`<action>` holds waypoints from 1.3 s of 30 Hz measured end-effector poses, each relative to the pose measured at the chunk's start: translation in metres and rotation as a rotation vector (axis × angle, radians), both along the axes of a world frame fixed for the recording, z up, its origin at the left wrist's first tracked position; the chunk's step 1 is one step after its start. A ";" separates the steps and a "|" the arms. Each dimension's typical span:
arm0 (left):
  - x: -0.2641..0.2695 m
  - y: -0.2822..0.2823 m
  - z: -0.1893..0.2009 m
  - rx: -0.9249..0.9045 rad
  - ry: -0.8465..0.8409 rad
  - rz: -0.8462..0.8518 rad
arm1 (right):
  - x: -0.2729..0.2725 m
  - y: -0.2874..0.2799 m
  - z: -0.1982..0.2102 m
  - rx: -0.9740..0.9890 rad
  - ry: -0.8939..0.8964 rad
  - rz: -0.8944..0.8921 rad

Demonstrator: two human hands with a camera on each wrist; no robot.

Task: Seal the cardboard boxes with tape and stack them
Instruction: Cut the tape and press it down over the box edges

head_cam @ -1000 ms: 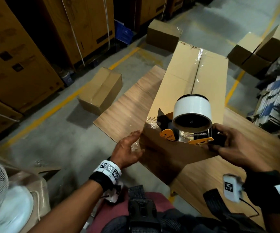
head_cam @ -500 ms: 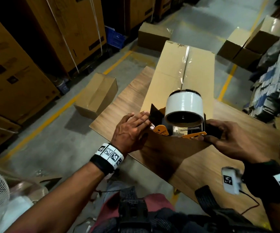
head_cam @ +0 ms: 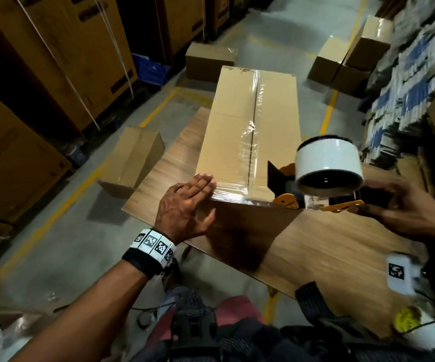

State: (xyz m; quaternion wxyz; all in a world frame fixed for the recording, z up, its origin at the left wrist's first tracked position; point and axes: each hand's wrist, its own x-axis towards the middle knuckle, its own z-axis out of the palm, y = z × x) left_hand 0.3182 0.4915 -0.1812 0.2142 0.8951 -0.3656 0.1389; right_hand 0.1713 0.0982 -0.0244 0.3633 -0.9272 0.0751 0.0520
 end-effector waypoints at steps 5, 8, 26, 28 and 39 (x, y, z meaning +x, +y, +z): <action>0.001 0.000 0.001 0.030 0.004 -0.028 | -0.026 -0.022 0.006 0.009 0.018 -0.108; 0.001 0.000 0.003 0.042 0.011 -0.029 | -0.032 -0.019 0.005 0.037 0.016 -0.129; -0.018 -0.018 0.031 0.294 -0.012 0.062 | -0.026 -0.020 -0.034 -0.132 0.112 -0.164; -0.028 -0.038 0.037 0.298 -0.018 -0.015 | -0.025 -0.018 -0.032 -0.128 0.116 -0.153; -0.065 -0.137 0.043 0.477 0.144 -0.224 | -0.026 -0.019 -0.036 -0.119 0.112 -0.117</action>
